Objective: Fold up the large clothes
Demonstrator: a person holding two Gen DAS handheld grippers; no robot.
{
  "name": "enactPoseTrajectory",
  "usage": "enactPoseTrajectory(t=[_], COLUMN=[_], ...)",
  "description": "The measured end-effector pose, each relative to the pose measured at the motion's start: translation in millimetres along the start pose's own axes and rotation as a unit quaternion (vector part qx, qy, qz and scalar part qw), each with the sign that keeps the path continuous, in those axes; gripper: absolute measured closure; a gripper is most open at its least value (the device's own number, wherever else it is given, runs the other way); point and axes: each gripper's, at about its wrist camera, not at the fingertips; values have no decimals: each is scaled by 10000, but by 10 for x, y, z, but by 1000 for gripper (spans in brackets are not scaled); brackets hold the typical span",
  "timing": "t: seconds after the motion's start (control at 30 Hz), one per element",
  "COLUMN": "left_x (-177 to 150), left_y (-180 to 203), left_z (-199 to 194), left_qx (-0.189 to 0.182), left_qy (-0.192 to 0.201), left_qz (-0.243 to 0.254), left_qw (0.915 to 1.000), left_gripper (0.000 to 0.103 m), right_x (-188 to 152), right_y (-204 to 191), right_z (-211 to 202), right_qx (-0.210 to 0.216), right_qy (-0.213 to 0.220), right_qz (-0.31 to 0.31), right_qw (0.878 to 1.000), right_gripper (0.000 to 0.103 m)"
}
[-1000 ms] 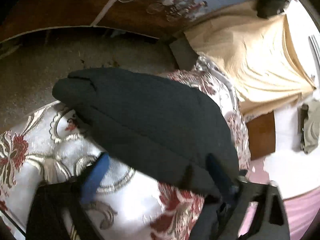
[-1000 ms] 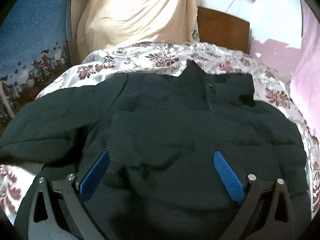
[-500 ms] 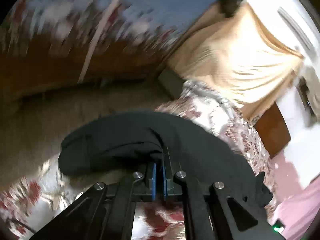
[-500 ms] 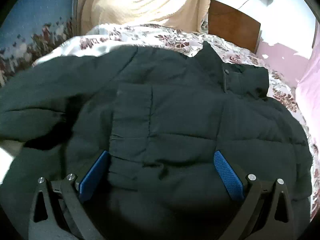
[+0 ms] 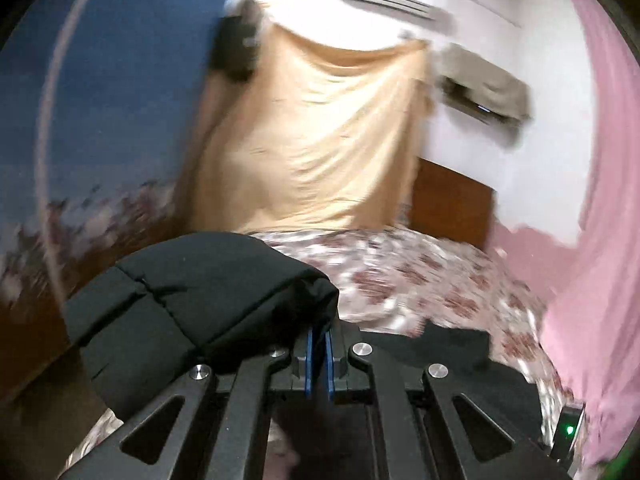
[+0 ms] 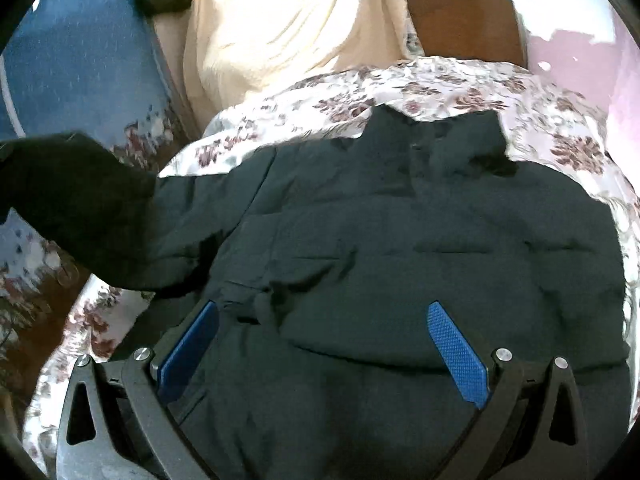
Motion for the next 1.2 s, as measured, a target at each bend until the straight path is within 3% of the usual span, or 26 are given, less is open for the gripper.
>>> enactPoseTrajectory(t=[0.13,0.3,0.43,0.6,0.63,0.73,0.83,0.9,0.93,0.97,1.1,1.2], left_x=[-56,-454,-1003,-1758,-1837,-2041,-2124,-2135,-2139,-2129,-2124,-2103], left_y=[642,1434,1876,2090,2073,2048,2021,1987,1968,1966,2072,2058], left_z=[238,624,906,1214,1233,1198,1176,1091,1059,1016,739,529], left_qx=[-470,-1184,-1771,-2452,-2528,-2854,-3093,-3226,-3299,-3413,-3780,-3803], left_qy=[-268,-927,-1700,-3069,-3184,-3425,-3550,-3543,-3506,-3481,-3774,-3669], left_qz=[568,1126,1480,1345,1290,1157,928,773,722,710,865,875], left_qw=[9969,9822,9580,9097,9045,8876,8773,8743,8735,8703,8410,8444], left_gripper=[98,98,98,93,92,78,61,21,16,14,14,14], right_x=[-53,-169,-356,-695,-748,-869,-902,-906,-933,-913,-950,-1029], right_y=[491,1313,1964,2461,2504,2632,2699,2691,2660,2651,2602,2677], right_z=[-186,-309,-310,-43,23,243,367,367,330,337,320,306], right_qx=[-79,-367,-453,-527,-520,-212,34,84,115,166,321,570], right_qy=[217,390,569,533,459,290,243,286,326,367,390,396], right_qz=[412,1157,2062,2611,2646,2911,3003,2977,2945,2912,2944,3187], right_qw=[9989,9918,9758,9624,9619,9560,9535,9542,9550,9558,9543,9453], right_gripper=[1,1,1,1,1,1,1,1,1,1,1,1])
Point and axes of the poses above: each gripper's, at about its wrist camera, not at the fingertips, and z roughly the way its jaws point, y to its right, x to its top, and after that the axes turned 15 degrees about -x, right-handed
